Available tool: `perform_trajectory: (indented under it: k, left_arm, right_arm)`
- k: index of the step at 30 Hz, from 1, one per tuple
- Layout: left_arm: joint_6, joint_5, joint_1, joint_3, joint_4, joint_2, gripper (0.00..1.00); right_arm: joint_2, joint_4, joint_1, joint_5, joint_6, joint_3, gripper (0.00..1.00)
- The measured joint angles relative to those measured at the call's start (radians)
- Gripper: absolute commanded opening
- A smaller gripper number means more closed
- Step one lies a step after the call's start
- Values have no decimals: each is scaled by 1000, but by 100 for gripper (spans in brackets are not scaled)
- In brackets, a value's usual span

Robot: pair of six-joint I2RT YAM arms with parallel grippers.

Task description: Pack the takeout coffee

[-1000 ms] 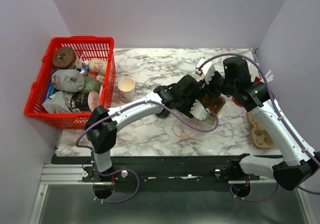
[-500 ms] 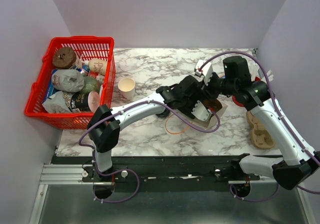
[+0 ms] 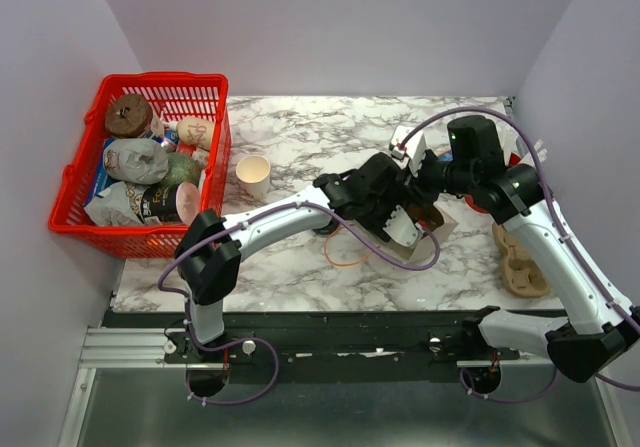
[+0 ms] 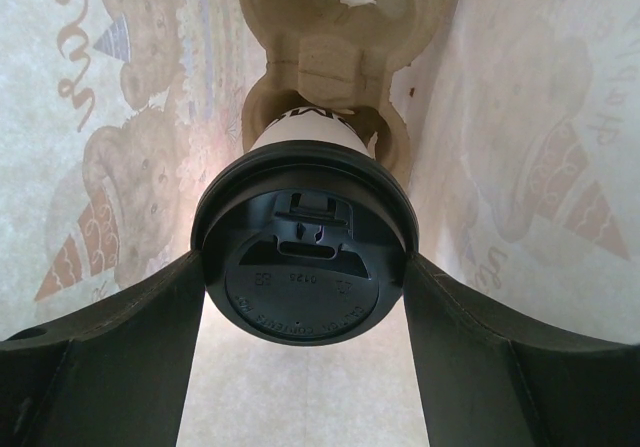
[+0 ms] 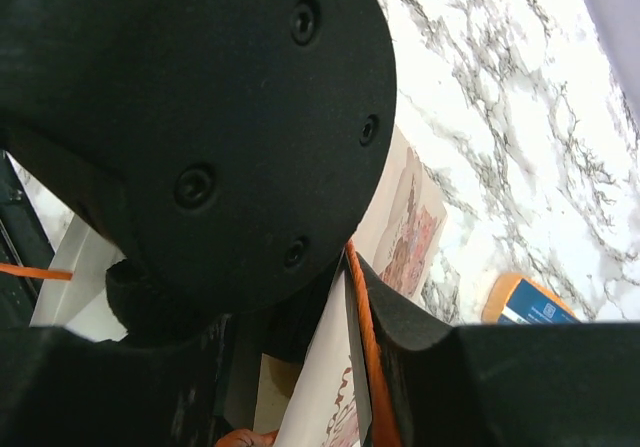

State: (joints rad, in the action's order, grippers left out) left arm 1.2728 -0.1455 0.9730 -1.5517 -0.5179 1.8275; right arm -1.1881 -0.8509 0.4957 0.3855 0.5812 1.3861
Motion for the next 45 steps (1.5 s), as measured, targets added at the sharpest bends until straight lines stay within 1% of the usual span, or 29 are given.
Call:
perform_trajectory:
  k: [9, 18, 24, 32, 36, 45]
  left_arm:
    - [-1, -80, -13, 4, -42, -17, 0]
    - [24, -159, -16, -7, -77, -4, 0]
    - [40, -164, -18, -21, -72, 30, 0]
    - [40, -145, -22, -25, 4, 67, 0]
    - [52, -139, -22, -32, 15, 82, 0]
    - [101, -117, -6, -58, 16, 108, 0]
  right_arm:
    - [37, -60, -13, -21, 37, -2, 1]
    - [77, -75, -13, -33, 57, -34, 1]
    - [107, -85, -13, -53, 64, -67, 0]
    - [121, -121, -14, -61, 75, -79, 1]
    - [116, -124, -14, -61, 74, -79, 0]
    - [93, -100, -20, -61, -17, -69, 1]
